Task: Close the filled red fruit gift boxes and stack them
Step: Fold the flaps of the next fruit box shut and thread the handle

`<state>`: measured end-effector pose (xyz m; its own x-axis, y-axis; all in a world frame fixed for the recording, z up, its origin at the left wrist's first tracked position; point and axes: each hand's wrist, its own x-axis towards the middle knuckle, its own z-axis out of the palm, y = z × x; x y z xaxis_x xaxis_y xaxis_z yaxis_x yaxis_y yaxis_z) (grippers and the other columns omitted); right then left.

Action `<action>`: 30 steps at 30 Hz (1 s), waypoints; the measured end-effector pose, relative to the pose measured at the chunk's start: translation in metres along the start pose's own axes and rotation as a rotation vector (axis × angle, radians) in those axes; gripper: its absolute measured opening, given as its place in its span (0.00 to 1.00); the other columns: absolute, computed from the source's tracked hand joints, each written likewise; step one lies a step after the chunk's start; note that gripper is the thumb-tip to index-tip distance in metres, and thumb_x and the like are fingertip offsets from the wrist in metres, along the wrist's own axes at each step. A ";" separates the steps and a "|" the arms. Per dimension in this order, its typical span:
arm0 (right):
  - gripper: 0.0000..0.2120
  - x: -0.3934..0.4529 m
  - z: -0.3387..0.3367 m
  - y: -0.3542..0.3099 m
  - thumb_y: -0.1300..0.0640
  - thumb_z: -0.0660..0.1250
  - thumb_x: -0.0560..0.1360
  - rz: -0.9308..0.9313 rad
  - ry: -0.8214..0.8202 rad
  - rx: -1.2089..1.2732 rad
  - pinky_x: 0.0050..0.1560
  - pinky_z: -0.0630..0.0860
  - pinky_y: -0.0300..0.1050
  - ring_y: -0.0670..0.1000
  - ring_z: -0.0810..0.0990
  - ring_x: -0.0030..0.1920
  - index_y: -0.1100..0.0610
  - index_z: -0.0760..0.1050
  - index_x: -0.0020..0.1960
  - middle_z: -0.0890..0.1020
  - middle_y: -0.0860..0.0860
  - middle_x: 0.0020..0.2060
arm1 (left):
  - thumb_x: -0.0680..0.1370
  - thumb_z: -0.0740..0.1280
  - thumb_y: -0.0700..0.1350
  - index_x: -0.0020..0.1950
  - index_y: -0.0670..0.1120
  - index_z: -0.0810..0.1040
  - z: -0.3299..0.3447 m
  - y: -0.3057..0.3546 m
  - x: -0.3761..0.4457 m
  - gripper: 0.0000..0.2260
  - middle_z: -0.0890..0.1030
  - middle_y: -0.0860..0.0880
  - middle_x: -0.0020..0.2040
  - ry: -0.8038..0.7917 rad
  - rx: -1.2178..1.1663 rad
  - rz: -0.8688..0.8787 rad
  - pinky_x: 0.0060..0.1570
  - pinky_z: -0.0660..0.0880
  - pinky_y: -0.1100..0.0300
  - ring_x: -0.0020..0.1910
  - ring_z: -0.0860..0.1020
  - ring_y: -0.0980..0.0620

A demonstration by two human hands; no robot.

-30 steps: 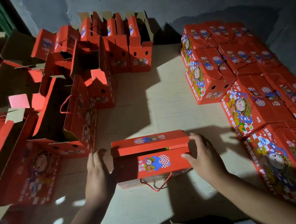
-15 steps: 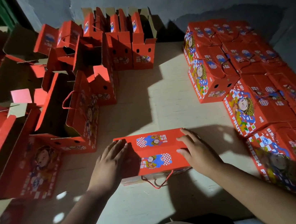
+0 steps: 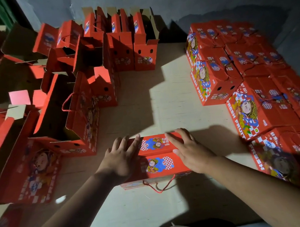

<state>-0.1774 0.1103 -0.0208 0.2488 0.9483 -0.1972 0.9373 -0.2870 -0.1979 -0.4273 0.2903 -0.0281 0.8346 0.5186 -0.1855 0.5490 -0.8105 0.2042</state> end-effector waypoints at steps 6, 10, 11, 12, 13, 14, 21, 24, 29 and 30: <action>0.39 -0.014 0.017 -0.004 0.28 0.48 0.81 0.008 0.005 0.001 0.80 0.61 0.59 0.49 0.26 0.81 0.40 0.35 0.84 0.30 0.47 0.82 | 0.82 0.41 0.70 0.85 0.59 0.38 0.012 0.006 -0.010 0.34 0.37 0.49 0.85 0.059 -0.073 -0.026 0.80 0.55 0.38 0.83 0.32 0.45; 0.46 -0.026 0.024 -0.006 0.22 0.49 0.76 0.008 0.056 0.033 0.76 0.64 0.60 0.51 0.28 0.82 0.42 0.35 0.84 0.29 0.48 0.82 | 0.83 0.44 0.71 0.86 0.54 0.41 0.025 0.010 -0.023 0.37 0.32 0.49 0.84 0.162 -0.207 -0.115 0.82 0.50 0.43 0.82 0.30 0.47; 0.49 -0.028 0.026 -0.007 0.20 0.50 0.75 0.022 0.063 0.061 0.76 0.64 0.60 0.52 0.28 0.82 0.43 0.36 0.85 0.30 0.48 0.82 | 0.84 0.48 0.70 0.86 0.54 0.41 0.030 0.012 -0.029 0.36 0.31 0.50 0.84 0.194 -0.305 -0.163 0.82 0.52 0.45 0.83 0.32 0.47; 0.51 -0.030 0.028 -0.007 0.19 0.51 0.73 0.037 0.063 0.090 0.76 0.64 0.61 0.52 0.28 0.82 0.44 0.36 0.85 0.30 0.48 0.82 | 0.84 0.52 0.69 0.86 0.56 0.41 0.034 0.015 -0.034 0.36 0.31 0.53 0.84 0.220 -0.419 -0.220 0.80 0.58 0.45 0.84 0.36 0.47; 0.53 -0.031 0.030 -0.007 0.19 0.54 0.72 0.047 0.059 0.113 0.76 0.64 0.62 0.52 0.28 0.82 0.44 0.36 0.85 0.30 0.49 0.82 | 0.83 0.54 0.69 0.85 0.59 0.40 0.038 0.017 -0.039 0.37 0.31 0.55 0.84 0.238 -0.519 -0.274 0.76 0.66 0.46 0.85 0.44 0.45; 0.56 -0.031 0.030 -0.007 0.18 0.57 0.70 0.048 0.051 0.128 0.76 0.63 0.62 0.53 0.28 0.82 0.45 0.36 0.85 0.29 0.49 0.82 | 0.82 0.56 0.69 0.85 0.62 0.40 0.041 0.018 -0.042 0.37 0.33 0.56 0.84 0.253 -0.590 -0.316 0.68 0.73 0.47 0.84 0.54 0.42; 0.69 -0.028 0.032 -0.005 0.24 0.74 0.62 0.040 0.022 -0.008 0.77 0.63 0.60 0.57 0.31 0.83 0.48 0.35 0.85 0.32 0.55 0.83 | 0.84 0.54 0.67 0.85 0.62 0.41 0.045 0.014 -0.040 0.34 0.44 0.57 0.86 0.304 -0.691 -0.296 0.68 0.70 0.54 0.82 0.59 0.49; 0.65 -0.029 0.035 -0.011 0.23 0.70 0.64 0.070 0.070 -0.120 0.79 0.59 0.69 0.60 0.36 0.84 0.48 0.38 0.86 0.38 0.57 0.84 | 0.84 0.54 0.68 0.84 0.63 0.41 0.046 0.014 -0.040 0.34 0.44 0.60 0.86 0.305 -0.692 -0.306 0.66 0.67 0.53 0.82 0.58 0.54; 0.57 -0.031 0.038 -0.028 0.21 0.63 0.69 0.025 0.063 -0.153 0.80 0.46 0.73 0.63 0.36 0.83 0.44 0.39 0.85 0.42 0.57 0.85 | 0.83 0.53 0.70 0.83 0.66 0.40 0.052 0.012 -0.039 0.34 0.44 0.61 0.85 0.330 -0.693 -0.317 0.62 0.68 0.53 0.78 0.55 0.63; 0.54 -0.029 0.035 -0.034 0.22 0.61 0.71 0.000 0.055 -0.141 0.80 0.45 0.73 0.62 0.37 0.84 0.43 0.40 0.85 0.44 0.56 0.85 | 0.83 0.53 0.71 0.84 0.65 0.40 0.053 0.012 -0.038 0.34 0.45 0.60 0.85 0.331 -0.699 -0.312 0.64 0.67 0.54 0.77 0.53 0.66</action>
<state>-0.2252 0.0877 -0.0421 0.2580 0.9554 -0.1437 0.9614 -0.2687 -0.0600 -0.4552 0.2464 -0.0694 0.5498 0.8330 -0.0621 0.5670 -0.3176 0.7600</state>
